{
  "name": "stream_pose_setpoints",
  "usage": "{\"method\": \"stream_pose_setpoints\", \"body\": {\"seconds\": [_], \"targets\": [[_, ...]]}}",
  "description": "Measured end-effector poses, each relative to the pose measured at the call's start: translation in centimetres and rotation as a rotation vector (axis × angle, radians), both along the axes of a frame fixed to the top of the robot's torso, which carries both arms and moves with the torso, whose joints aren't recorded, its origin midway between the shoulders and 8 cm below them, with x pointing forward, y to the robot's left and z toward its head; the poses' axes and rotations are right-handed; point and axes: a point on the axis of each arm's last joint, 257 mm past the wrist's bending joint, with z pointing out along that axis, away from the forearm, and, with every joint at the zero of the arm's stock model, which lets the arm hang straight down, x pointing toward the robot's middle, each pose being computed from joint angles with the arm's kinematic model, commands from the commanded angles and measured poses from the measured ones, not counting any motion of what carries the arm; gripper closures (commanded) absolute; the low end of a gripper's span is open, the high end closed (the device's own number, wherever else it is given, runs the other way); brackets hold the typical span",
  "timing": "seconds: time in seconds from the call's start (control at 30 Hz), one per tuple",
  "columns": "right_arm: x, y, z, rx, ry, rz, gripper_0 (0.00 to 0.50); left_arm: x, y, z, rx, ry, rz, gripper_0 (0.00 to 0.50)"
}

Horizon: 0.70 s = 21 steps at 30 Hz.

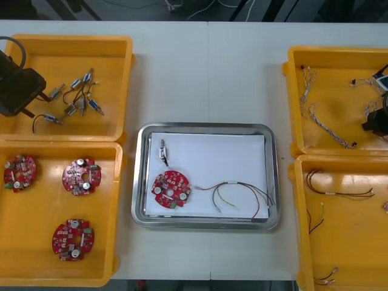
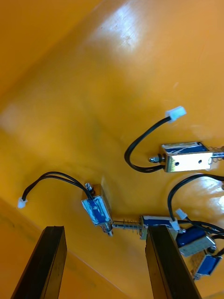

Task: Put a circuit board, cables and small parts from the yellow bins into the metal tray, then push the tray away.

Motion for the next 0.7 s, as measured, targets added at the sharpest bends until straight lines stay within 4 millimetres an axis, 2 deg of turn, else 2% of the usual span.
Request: {"method": "stream_pose_setpoints", "body": {"seconds": [0.2,0.23,0.27,0.33,0.7], "targets": [[0.0,0.0,0.0,-0.001,0.000,0.001,0.099,0.4,-0.1,-0.6,0.020,-0.010,-0.009,0.000],[0.0,0.0,0.0,-0.001,0.000,0.001,0.181,0.6,-0.2,-0.7,0.022,-0.015,-0.012,0.000],[0.0,0.0,0.0,-0.001,0.001,0.002,0.234,0.7,-0.2,-0.8,0.024,-0.019,-0.015,0.000],[-0.1,0.0,-0.1,-0.001,0.002,0.002,0.500,0.8,-0.3,-1.0,0.031,-0.021,-0.019,0.000],[-0.2,0.1,-0.2,-0.002,0.003,0.004,0.500,0.9,-1.3,-1.6,0.049,-0.016,-0.086,0.000]]}}
